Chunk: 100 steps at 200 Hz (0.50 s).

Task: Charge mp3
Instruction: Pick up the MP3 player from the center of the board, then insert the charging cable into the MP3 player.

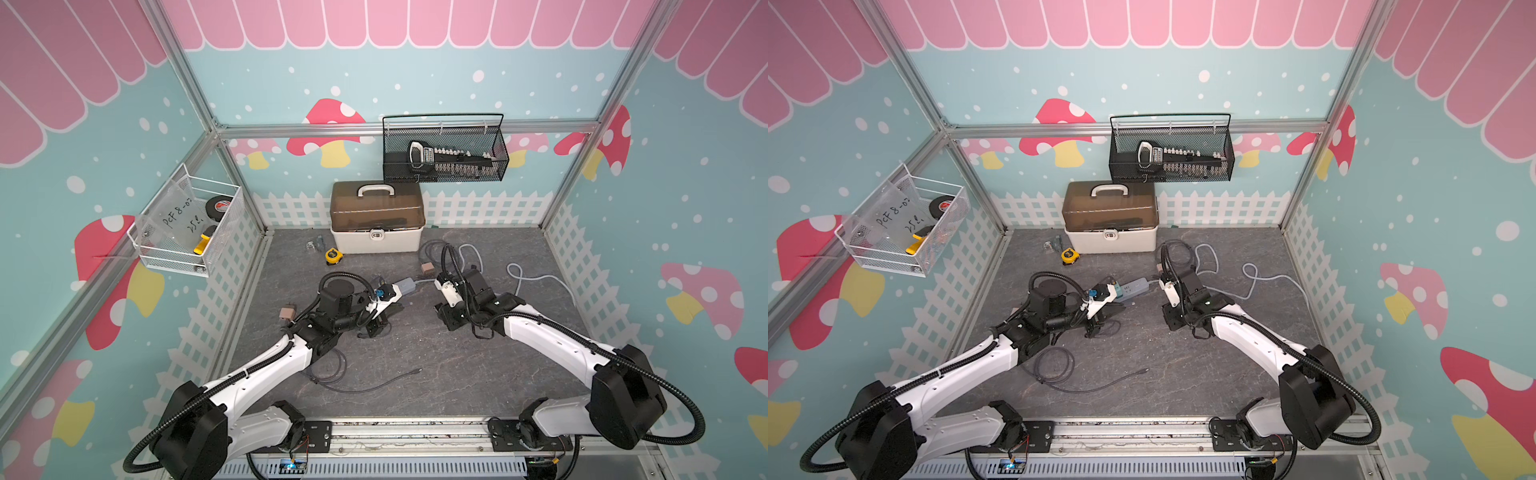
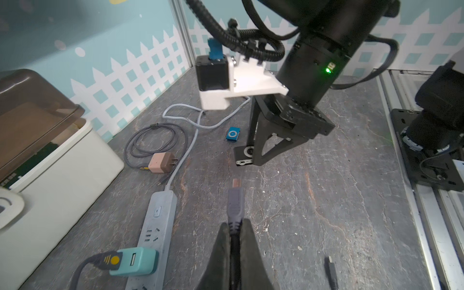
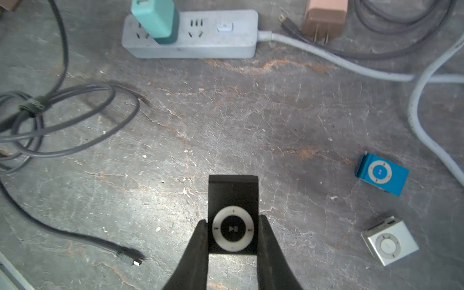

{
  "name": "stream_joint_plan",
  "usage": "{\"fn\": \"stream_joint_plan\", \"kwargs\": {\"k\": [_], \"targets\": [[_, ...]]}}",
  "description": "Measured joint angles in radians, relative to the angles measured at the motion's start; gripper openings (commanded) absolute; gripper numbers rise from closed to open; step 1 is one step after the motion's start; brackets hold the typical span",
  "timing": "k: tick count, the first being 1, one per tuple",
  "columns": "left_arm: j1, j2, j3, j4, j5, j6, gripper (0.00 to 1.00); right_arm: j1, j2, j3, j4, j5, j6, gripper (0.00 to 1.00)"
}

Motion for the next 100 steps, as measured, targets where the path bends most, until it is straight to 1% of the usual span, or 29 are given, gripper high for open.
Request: {"fn": "stream_joint_plan", "kwargs": {"k": [56, 100], "targets": [[-0.080, 0.079, 0.004, 0.003, -0.025, 0.089, 0.03, -0.018, -0.003, 0.087, -0.005, -0.068, -0.022, 0.10], [-0.113, 0.112, 0.022, 0.031, -0.119, 0.138, 0.03, -0.018, -0.006, 0.091, -0.010, -0.093, -0.025, 0.09]]}}
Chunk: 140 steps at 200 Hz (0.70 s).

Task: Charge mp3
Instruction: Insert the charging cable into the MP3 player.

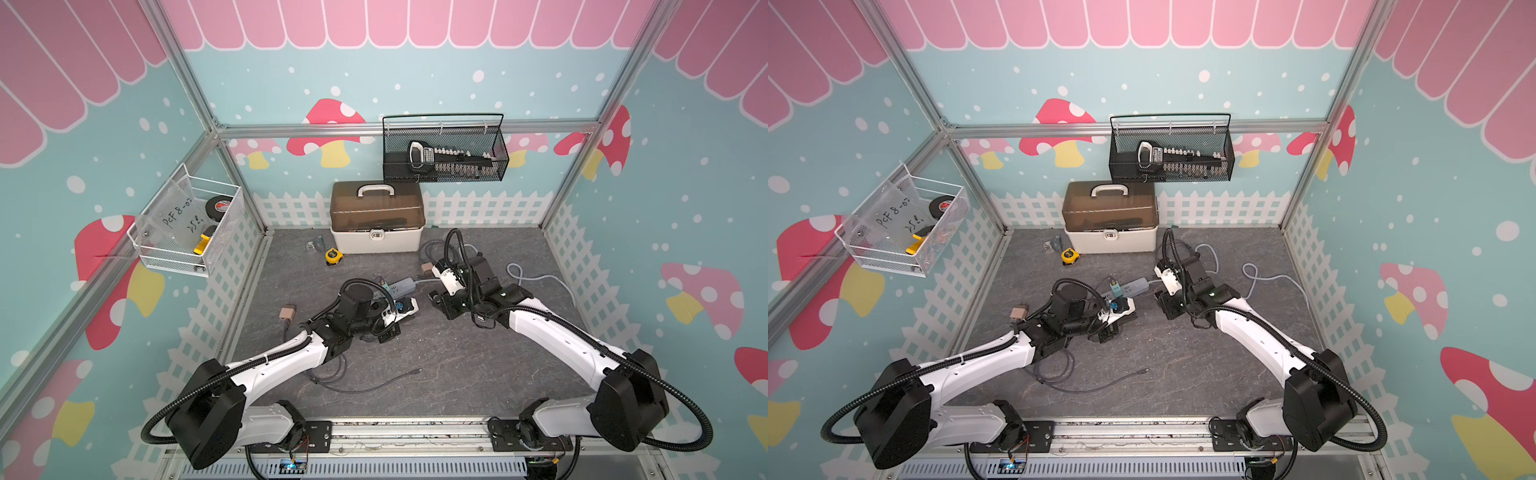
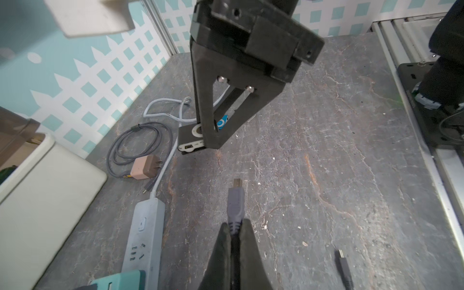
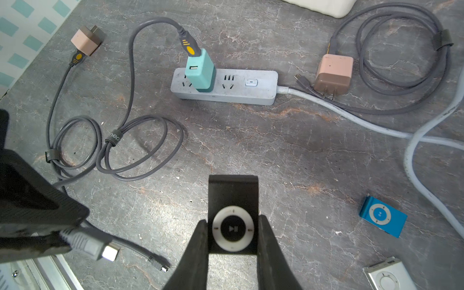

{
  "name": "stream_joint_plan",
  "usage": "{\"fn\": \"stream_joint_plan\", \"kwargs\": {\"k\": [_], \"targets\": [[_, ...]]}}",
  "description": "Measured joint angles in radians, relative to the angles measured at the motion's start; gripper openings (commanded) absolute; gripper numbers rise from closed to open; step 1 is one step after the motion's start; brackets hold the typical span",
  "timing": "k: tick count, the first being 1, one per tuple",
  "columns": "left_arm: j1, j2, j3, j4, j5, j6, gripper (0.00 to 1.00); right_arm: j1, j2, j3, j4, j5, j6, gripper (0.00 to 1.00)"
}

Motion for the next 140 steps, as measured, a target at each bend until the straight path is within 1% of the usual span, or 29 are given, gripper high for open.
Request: {"fn": "stream_joint_plan", "kwargs": {"k": [59, 108, 140], "targets": [[-0.060, 0.037, 0.010, 0.074, -0.146, 0.036, 0.03, 0.001, -0.012, -0.001, -0.001, -0.030, -0.003, 0.07], [-0.082, 0.081, 0.024, 0.127, -0.236, 0.036, 0.03, 0.002, -0.012, -0.001, -0.001, -0.056, -0.003, 0.06], [-0.094, 0.100, 0.035, 0.143, -0.269, 0.039, 0.03, 0.002, -0.012, -0.002, -0.003, -0.071, -0.003, 0.05]]}}
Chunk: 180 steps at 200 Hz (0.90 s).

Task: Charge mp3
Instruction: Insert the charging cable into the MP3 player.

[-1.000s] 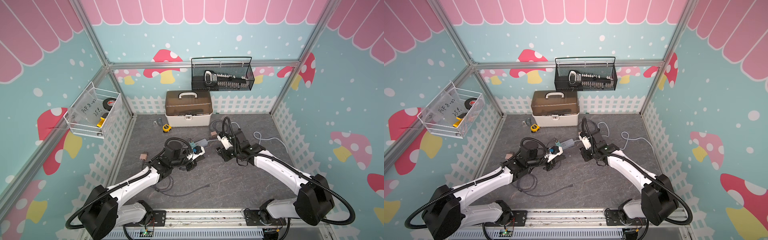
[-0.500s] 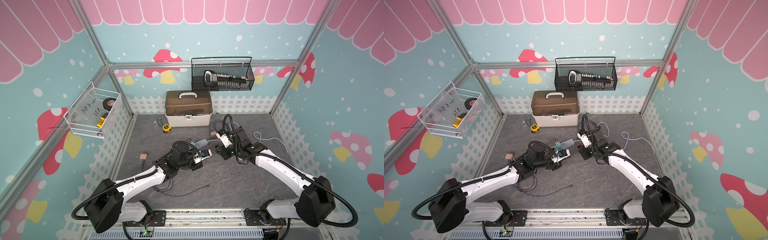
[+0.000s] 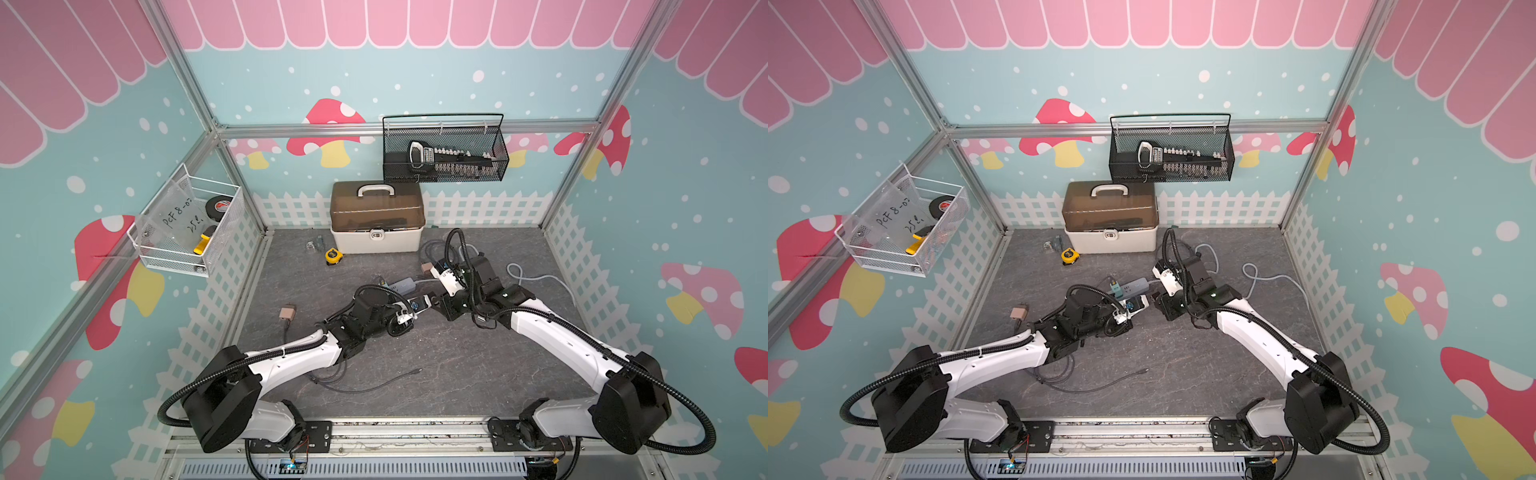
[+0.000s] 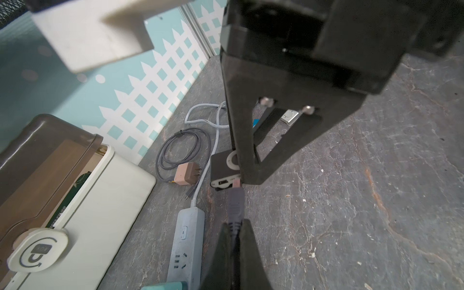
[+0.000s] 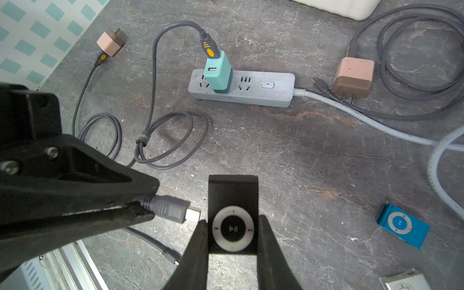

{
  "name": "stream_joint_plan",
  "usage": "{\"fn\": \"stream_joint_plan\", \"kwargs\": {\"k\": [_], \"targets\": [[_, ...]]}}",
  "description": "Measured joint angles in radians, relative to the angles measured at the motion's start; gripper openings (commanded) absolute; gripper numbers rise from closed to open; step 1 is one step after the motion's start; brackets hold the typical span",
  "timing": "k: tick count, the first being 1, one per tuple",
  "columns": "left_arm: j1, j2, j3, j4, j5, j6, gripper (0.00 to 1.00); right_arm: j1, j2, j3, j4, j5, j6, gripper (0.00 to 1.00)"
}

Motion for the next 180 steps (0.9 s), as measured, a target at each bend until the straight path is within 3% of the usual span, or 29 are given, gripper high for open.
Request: {"fn": "stream_joint_plan", "kwargs": {"k": [180], "targets": [[-0.018, 0.014, 0.007, 0.004, -0.063, 0.015, 0.02, 0.000, -0.027, -0.009, -0.015, 0.029, 0.000, 0.05]]}}
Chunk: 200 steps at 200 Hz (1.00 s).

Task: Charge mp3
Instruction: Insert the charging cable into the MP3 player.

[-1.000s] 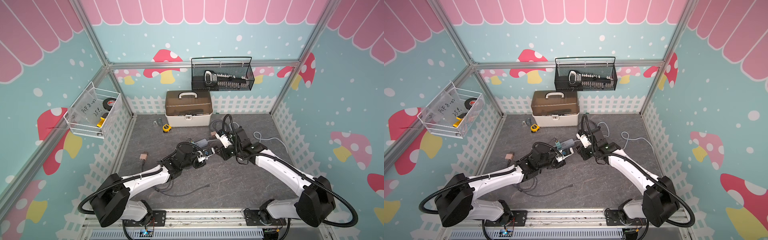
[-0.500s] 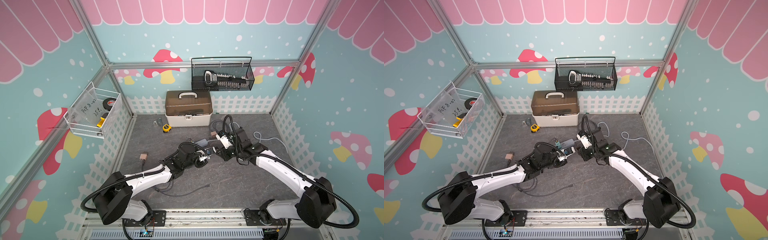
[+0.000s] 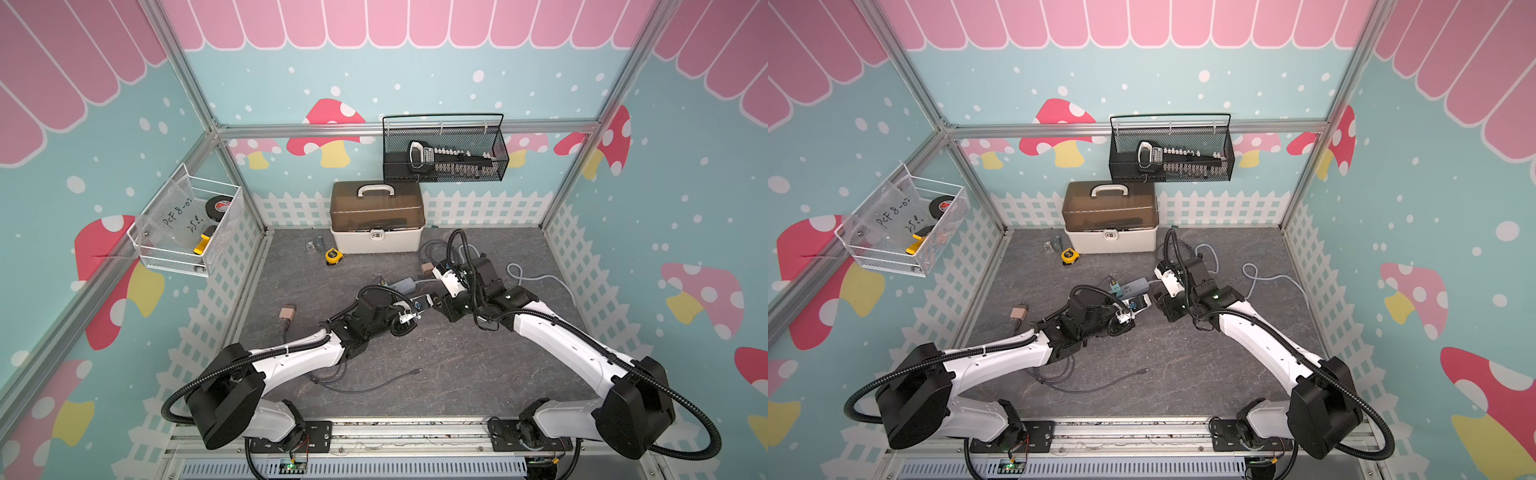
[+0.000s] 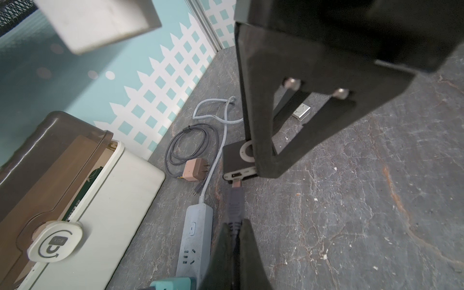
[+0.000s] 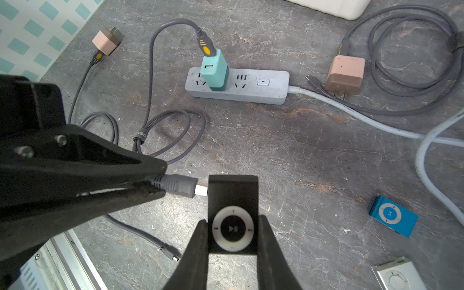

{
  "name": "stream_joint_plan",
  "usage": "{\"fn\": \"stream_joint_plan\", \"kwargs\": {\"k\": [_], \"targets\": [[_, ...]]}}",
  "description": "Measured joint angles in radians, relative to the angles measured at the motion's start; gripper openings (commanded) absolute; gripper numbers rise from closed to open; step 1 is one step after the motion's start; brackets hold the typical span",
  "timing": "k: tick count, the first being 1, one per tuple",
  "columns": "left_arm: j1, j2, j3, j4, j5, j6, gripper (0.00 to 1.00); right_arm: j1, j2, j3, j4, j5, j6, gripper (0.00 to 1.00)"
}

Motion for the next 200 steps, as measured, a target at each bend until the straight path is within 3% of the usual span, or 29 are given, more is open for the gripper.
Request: {"fn": "stream_joint_plan", "kwargs": {"k": [200], "targets": [[-0.004, 0.012, 0.006, 0.014, -0.014, -0.024, 0.02, 0.008, 0.005, 0.000, 0.000, 0.016, 0.005, 0.04]]}}
